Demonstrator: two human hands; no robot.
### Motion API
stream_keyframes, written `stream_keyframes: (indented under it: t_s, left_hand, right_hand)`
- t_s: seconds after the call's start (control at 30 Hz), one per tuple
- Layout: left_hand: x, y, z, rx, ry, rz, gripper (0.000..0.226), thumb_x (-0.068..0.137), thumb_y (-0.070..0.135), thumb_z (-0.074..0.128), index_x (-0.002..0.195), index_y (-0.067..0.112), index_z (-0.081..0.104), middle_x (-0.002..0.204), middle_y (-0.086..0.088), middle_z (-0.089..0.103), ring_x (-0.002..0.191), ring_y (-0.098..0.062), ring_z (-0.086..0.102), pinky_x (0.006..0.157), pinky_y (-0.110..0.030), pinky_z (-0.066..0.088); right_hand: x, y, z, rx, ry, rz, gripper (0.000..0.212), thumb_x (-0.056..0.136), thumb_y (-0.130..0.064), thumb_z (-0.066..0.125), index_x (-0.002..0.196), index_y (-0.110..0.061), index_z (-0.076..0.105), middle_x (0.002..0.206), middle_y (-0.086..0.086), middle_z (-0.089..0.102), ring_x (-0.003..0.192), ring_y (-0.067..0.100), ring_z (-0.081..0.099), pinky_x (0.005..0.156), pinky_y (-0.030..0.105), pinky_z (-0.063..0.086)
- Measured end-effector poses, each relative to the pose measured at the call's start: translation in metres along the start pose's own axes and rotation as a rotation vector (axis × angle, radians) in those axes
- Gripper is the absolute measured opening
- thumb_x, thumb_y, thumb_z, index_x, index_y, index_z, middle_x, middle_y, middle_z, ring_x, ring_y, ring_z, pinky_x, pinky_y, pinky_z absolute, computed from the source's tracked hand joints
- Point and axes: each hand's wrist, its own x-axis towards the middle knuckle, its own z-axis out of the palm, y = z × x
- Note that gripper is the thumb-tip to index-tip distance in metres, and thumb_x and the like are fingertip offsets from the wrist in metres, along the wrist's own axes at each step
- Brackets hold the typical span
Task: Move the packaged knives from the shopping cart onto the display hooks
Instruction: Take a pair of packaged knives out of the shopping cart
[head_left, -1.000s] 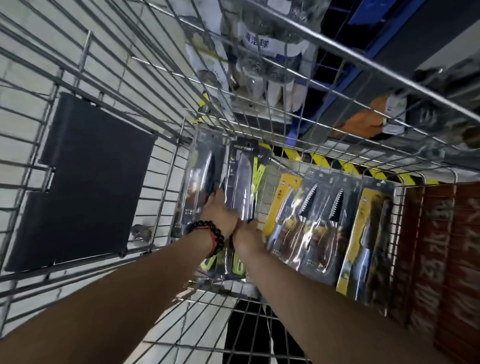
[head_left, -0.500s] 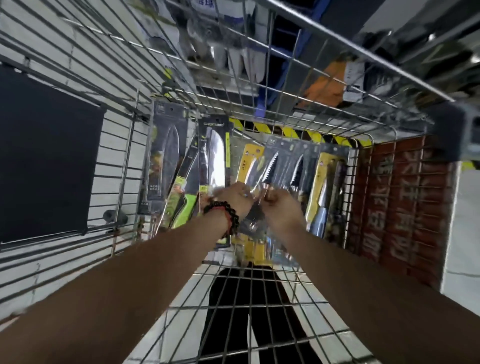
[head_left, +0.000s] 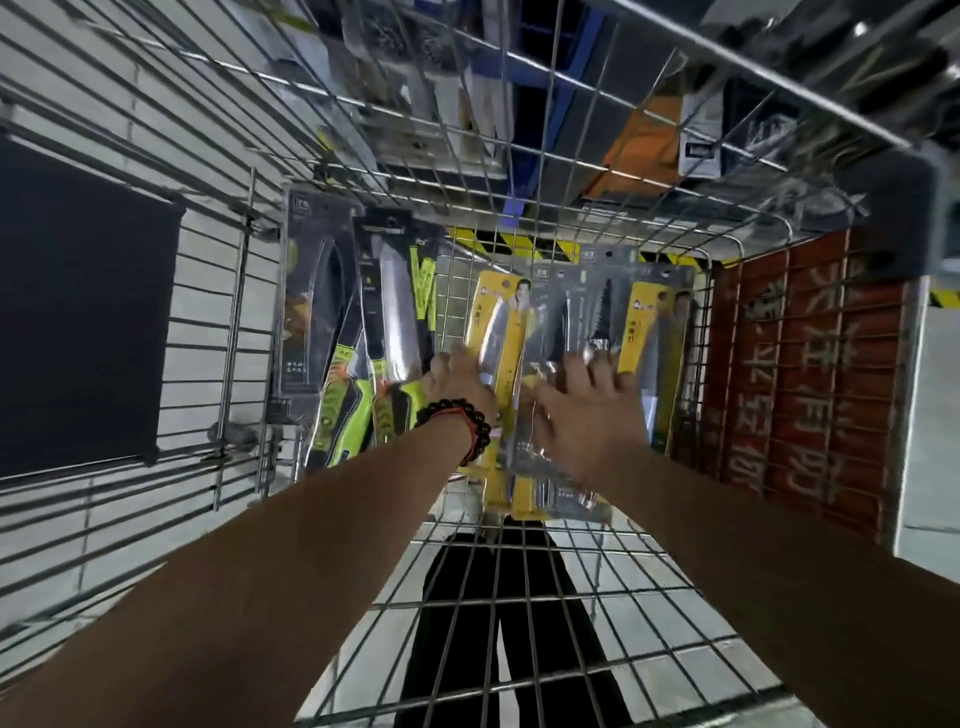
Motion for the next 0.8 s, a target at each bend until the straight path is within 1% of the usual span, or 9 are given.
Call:
stream_keyframes:
  t_s: [0.1, 0.23, 0.4, 0.5, 0.53, 0.6, 0.7, 0.73, 0.8]
  left_hand:
    - [-0.002, 0.007, 0.005, 0.009, -0.002, -0.050, 0.076, 0.087, 0.020, 0.066, 0.146, 0.018, 0.019, 0.144, -0.015, 0.038, 0.129, -0.038, 0.042, 0.102, -0.045, 0.044]
    - [-0.003, 0.013, 0.008, 0.013, 0.040, -0.061, 0.089, 0.080, 0.009, 0.074, 0.146, 0.017, 0.015, 0.142, -0.017, 0.038, 0.126, -0.037, 0.046, 0.100, -0.041, 0.043]
    - [-0.021, 0.017, -0.005, -0.069, 0.206, 0.084, 0.059, 0.080, 0.000, 0.063, 0.132, 0.010, 0.039, 0.112, -0.011, 0.053, 0.102, -0.027, 0.054, 0.081, -0.034, 0.048]
    - [-0.027, 0.016, -0.027, -0.271, 0.159, 0.073, 0.029, 0.081, 0.006, 0.061, 0.108, 0.012, 0.050, 0.091, -0.002, 0.057, 0.080, -0.019, 0.058, 0.061, -0.027, 0.049]
    - [-0.027, 0.015, -0.034, -0.364, 0.125, 0.059, 0.025, 0.082, 0.008, 0.063, 0.102, 0.013, 0.048, 0.087, -0.001, 0.055, 0.079, -0.018, 0.057, 0.062, -0.027, 0.047]
    - [-0.027, 0.013, -0.044, -0.531, 0.030, 0.042, 0.030, 0.083, 0.009, 0.069, 0.106, 0.013, 0.050, 0.091, 0.001, 0.058, 0.086, -0.018, 0.060, 0.075, -0.028, 0.046]
    - [-0.027, 0.013, -0.044, -0.642, -0.061, 0.037, 0.061, 0.082, 0.020, 0.073, 0.136, 0.011, 0.045, 0.134, -0.006, 0.056, 0.121, -0.028, 0.053, 0.101, -0.040, 0.045]
    - [-0.029, 0.015, -0.041, -0.647, -0.083, 0.052, 0.062, 0.085, 0.022, 0.070, 0.139, 0.011, 0.042, 0.139, -0.005, 0.051, 0.125, -0.028, 0.049, 0.104, -0.040, 0.043]
    - [-0.034, 0.020, -0.032, -0.621, -0.118, 0.090, 0.041, 0.091, 0.021, 0.065, 0.126, 0.008, 0.049, 0.124, -0.004, 0.055, 0.113, -0.025, 0.052, 0.091, -0.035, 0.046]
  right_hand:
    - [-0.003, 0.005, 0.002, 0.011, -0.017, -0.013, 0.041, 0.087, -0.047, 0.049, 0.124, -0.031, 0.053, 0.136, 0.013, 0.042, 0.125, 0.038, 0.035, 0.098, 0.051, 0.032]
    - [-0.007, 0.003, 0.008, 0.043, -0.025, 0.042, 0.045, 0.088, -0.046, 0.048, 0.130, -0.032, 0.051, 0.139, 0.012, 0.041, 0.136, 0.040, 0.025, 0.106, 0.054, 0.024]
    - [-0.009, 0.011, 0.014, 0.085, 0.016, 0.063, 0.041, 0.089, -0.045, 0.048, 0.127, -0.031, 0.054, 0.136, 0.012, 0.045, 0.136, 0.040, 0.026, 0.108, 0.056, 0.022]
    - [-0.018, 0.018, 0.012, 0.206, 0.049, 0.090, 0.039, 0.088, -0.043, 0.050, 0.126, -0.033, 0.053, 0.137, 0.009, 0.043, 0.135, 0.035, 0.029, 0.110, 0.052, 0.022]
    - [-0.021, 0.022, 0.009, 0.258, 0.060, 0.122, 0.039, 0.088, -0.040, 0.053, 0.126, -0.033, 0.053, 0.139, 0.008, 0.043, 0.134, 0.034, 0.031, 0.110, 0.052, 0.024]
    - [-0.028, 0.035, 0.003, 0.343, 0.116, 0.292, 0.044, 0.086, -0.035, 0.057, 0.129, -0.030, 0.050, 0.138, 0.009, 0.043, 0.128, 0.034, 0.037, 0.106, 0.050, 0.032]
    - [-0.035, 0.063, -0.003, 0.505, 0.142, 0.720, 0.057, 0.084, -0.037, 0.062, 0.133, -0.019, 0.040, 0.135, 0.016, 0.040, 0.121, 0.039, 0.042, 0.096, 0.048, 0.040]
    - [-0.036, 0.070, -0.001, 0.581, 0.103, 0.805, 0.065, 0.082, -0.038, 0.066, 0.136, -0.018, 0.035, 0.135, 0.016, 0.038, 0.120, 0.040, 0.043, 0.093, 0.048, 0.044]
    - [-0.039, 0.078, 0.003, 0.644, 0.025, 0.818, 0.078, 0.078, -0.039, 0.072, 0.139, -0.020, 0.028, 0.136, 0.015, 0.035, 0.118, 0.041, 0.047, 0.090, 0.048, 0.049]
